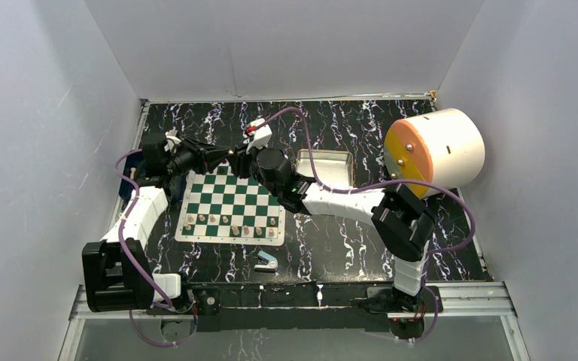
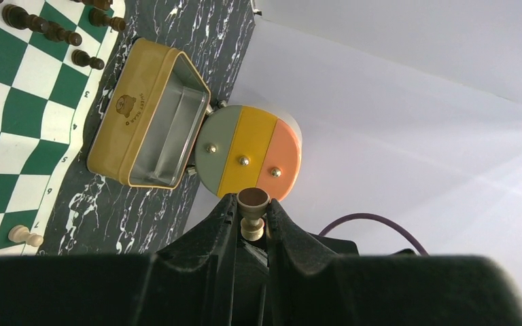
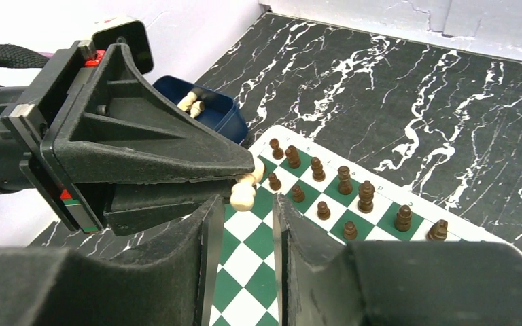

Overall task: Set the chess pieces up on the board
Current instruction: Place the chess piece on the chessboard.

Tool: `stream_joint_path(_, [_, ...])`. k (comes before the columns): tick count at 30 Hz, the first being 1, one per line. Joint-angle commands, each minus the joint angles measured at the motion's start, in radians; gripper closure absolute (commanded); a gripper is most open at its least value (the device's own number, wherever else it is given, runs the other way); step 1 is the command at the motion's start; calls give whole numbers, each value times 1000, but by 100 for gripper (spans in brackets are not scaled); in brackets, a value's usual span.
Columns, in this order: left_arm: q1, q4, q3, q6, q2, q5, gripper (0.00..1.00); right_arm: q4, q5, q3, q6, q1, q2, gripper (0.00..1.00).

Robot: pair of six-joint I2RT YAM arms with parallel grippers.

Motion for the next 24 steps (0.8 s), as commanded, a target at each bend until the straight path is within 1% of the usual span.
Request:
stream_joint_path(1, [-11, -4, -8, -5, -41, 64, 96, 111, 52, 4, -17, -3, -45, 57])
stream_joint_path(3, [-10, -3, -9, -8, -43, 61, 96, 110, 55, 3, -20, -4, -46, 58])
stream_joint_path(9, [-10, -2, -15, -8, -40, 60, 96, 126, 60, 3, -24, -4, -44, 63])
stream_joint_path(10, [-11, -2, -16, -8, -40, 58, 96, 128, 59, 4, -24, -4, -44, 62])
stream_joint_path(13, [-11, -1, -18, -7, -40, 57, 96, 134, 63, 2, -24, -4, -46, 56])
stream_joint_path(16, [-11, 4, -25, -9, -41, 54, 96, 136, 70, 2, -25, -3, -44, 56])
stream_joint_path(17, [-11, 10, -28, -13, -42, 55, 96, 135, 67, 4, -26, -3, -43, 57])
stream_joint_path(20, [-11, 14, -28, -18, -46, 59, 96, 132, 66, 9, -26, -4, -36, 65])
stream_joint_path(24, [-11, 15, -26, -22, -46, 63, 96, 121, 66, 21, -31, -4, -24, 79])
